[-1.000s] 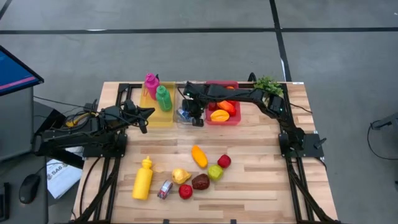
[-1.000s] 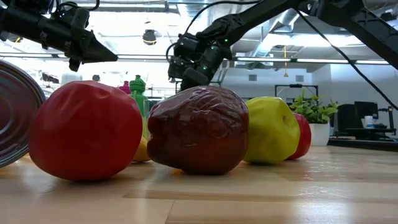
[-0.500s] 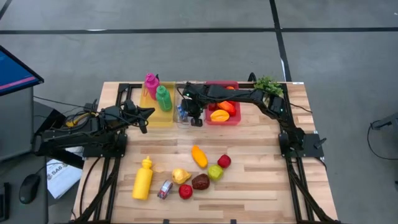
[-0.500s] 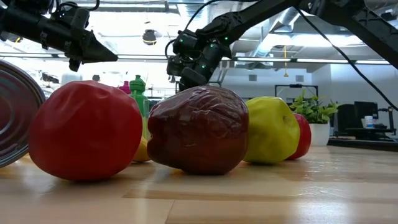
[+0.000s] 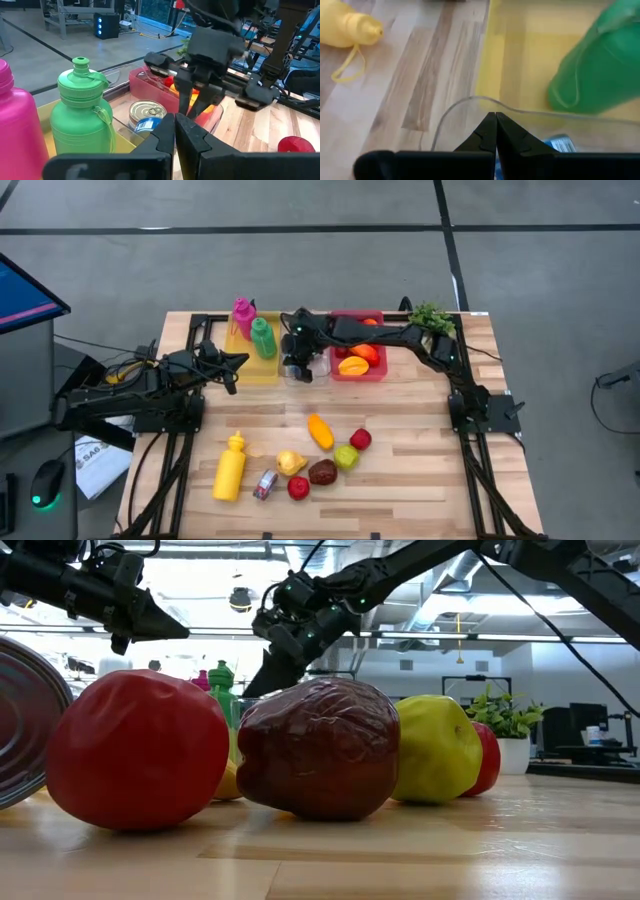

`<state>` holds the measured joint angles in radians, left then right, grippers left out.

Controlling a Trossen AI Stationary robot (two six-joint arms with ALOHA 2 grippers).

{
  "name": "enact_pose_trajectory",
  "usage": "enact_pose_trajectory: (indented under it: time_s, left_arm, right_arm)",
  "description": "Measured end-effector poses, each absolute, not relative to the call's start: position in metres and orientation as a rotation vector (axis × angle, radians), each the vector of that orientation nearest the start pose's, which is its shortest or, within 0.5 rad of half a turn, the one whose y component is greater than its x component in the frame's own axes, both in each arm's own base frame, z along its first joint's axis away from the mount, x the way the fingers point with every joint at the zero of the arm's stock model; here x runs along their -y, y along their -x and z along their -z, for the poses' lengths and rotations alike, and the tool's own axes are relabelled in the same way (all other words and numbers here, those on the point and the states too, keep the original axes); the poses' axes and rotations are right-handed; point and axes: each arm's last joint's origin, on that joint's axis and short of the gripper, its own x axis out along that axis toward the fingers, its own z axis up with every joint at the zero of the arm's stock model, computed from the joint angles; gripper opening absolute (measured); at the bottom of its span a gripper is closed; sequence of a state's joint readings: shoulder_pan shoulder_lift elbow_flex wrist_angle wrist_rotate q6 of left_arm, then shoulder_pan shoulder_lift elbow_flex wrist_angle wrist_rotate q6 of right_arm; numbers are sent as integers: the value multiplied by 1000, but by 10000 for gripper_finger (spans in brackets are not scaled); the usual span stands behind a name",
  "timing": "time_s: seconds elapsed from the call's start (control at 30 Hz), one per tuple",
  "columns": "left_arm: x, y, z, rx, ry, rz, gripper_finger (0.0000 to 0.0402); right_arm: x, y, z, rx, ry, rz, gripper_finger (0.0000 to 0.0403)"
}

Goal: Pick & Place Food Item
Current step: Adjust the tuna cans in the transparent bin

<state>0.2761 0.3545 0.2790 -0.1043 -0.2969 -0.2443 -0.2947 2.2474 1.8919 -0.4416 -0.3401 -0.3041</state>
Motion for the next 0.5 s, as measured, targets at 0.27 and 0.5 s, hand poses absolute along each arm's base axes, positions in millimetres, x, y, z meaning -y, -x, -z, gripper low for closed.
enact_pose_trajectory:
  time_s: [0.27, 0.5]
  left_arm:
    - [-40, -108, -219, -112, 235, -590, 2]
    - [-40, -108, -219, -112, 235, -590, 2]
  right_arm:
    - [124, -489, -183, -865, 96, -91, 0]
    - [132, -476, -188, -986, 112, -5, 0]
